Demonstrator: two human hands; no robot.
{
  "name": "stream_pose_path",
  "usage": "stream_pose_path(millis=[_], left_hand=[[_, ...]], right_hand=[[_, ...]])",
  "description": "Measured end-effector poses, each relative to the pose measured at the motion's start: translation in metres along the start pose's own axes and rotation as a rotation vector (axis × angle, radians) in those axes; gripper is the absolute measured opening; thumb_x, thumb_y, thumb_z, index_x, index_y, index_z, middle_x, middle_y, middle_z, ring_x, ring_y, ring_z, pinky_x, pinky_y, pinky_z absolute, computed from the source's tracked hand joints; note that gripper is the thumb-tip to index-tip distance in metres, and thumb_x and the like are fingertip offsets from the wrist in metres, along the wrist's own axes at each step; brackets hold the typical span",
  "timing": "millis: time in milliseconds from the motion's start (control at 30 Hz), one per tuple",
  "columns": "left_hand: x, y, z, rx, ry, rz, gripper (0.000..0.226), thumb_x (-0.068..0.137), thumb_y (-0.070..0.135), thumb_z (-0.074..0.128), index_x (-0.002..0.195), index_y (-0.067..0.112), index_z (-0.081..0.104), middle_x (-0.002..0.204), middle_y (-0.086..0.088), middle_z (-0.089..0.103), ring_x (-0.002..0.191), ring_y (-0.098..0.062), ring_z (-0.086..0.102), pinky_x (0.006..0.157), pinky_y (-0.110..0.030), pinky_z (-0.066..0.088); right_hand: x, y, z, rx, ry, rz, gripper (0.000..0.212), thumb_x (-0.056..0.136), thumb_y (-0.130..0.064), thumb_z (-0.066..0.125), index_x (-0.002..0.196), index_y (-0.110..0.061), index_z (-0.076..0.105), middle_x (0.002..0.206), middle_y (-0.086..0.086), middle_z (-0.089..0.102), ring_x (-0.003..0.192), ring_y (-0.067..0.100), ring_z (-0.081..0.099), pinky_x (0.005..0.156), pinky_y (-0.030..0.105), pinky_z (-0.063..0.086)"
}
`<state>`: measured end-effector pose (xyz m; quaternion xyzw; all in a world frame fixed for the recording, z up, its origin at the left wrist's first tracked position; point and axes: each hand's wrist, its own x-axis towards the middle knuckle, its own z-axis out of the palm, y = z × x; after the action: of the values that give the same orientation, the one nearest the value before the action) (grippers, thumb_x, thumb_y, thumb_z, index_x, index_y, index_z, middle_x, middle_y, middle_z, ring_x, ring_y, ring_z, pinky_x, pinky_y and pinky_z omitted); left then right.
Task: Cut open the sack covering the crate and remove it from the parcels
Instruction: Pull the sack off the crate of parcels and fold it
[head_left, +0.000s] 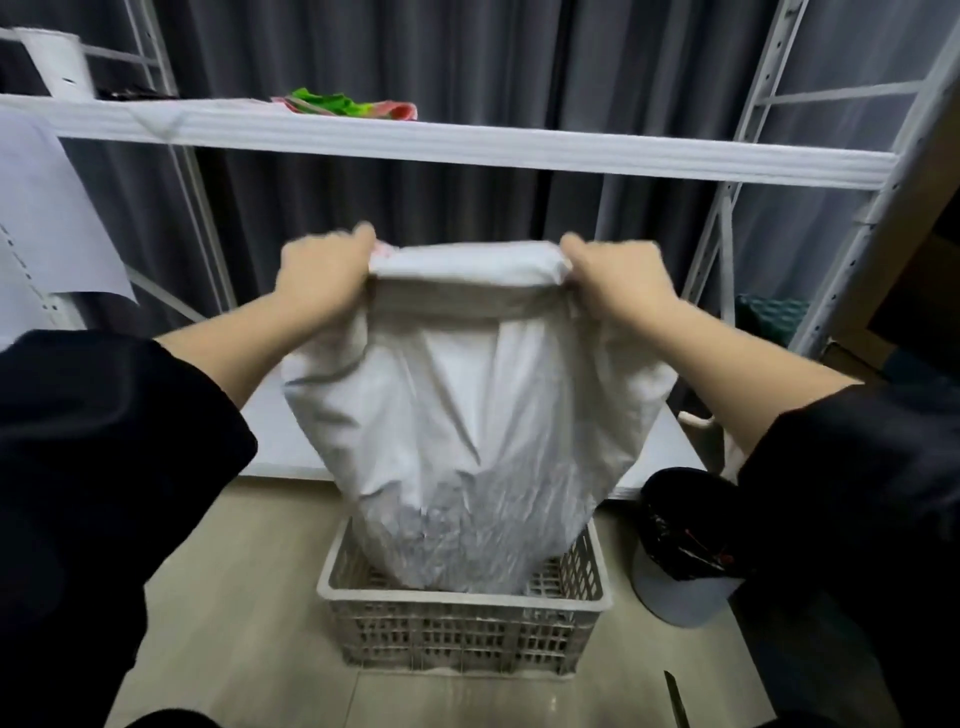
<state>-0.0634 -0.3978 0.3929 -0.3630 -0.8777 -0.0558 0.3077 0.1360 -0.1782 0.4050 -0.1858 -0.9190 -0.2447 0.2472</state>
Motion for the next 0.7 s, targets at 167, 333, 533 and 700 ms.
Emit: stream_pose_path(millis=[167, 333, 533, 700], left_hand=[[-0.009, 0.003, -0.013, -0.231, 0.238, -0.159, 0.017, 0.09, 0.012, 0.044, 0.107, 0.007, 0.044, 0.105, -0.019, 0.057, 0.086, -0.046, 0.061, 0.063, -0.045, 0.041], [-0.048, -0.004, 0.02, -0.082, -0.168, 0.155, 0.029, 0.085, 0.037, 0.053, 0.1, 0.016, 0.041, 0.101, -0.002, 0.055, 0.08, -0.03, 0.062, 0.067, -0.042, 0.052], [-0.037, -0.002, 0.012, -0.495, -0.314, 0.265, 0.062, 0.077, 0.079, 0.034, 0.101, 0.027, 0.058, 0.129, 0.011, 0.046, 0.108, -0.012, 0.054, 0.09, -0.037, 0.046], [-0.033, 0.026, 0.032, -0.591, -0.717, 0.133, 0.098, 0.062, 0.064, 0.071, 0.144, 0.037, 0.026, 0.151, 0.011, 0.03, 0.136, -0.015, 0.036, 0.112, -0.04, 0.032]], right_hand=[[-0.008, -0.012, 0.005, 0.003, 0.354, 0.181, 0.028, 0.06, -0.002, 0.071, 0.081, -0.009, 0.054, 0.058, 0.01, 0.057, 0.05, 0.03, 0.057, 0.044, 0.023, 0.021], [-0.037, -0.008, 0.047, -0.019, 0.243, -0.074, 0.014, 0.067, -0.005, 0.052, 0.078, -0.013, 0.055, 0.056, 0.003, 0.056, 0.047, 0.025, 0.05, 0.044, 0.026, 0.022], [-0.049, -0.011, 0.062, 0.04, 0.325, -0.05, 0.027, 0.077, -0.01, 0.038, 0.086, -0.015, 0.063, 0.075, -0.003, 0.067, 0.054, 0.025, 0.05, 0.048, 0.027, 0.022], [-0.057, -0.014, 0.068, 0.015, 0.444, -0.144, 0.026, 0.076, -0.006, 0.058, 0.098, -0.017, 0.066, 0.099, -0.011, 0.07, 0.07, 0.022, 0.059, 0.046, 0.028, 0.035]])
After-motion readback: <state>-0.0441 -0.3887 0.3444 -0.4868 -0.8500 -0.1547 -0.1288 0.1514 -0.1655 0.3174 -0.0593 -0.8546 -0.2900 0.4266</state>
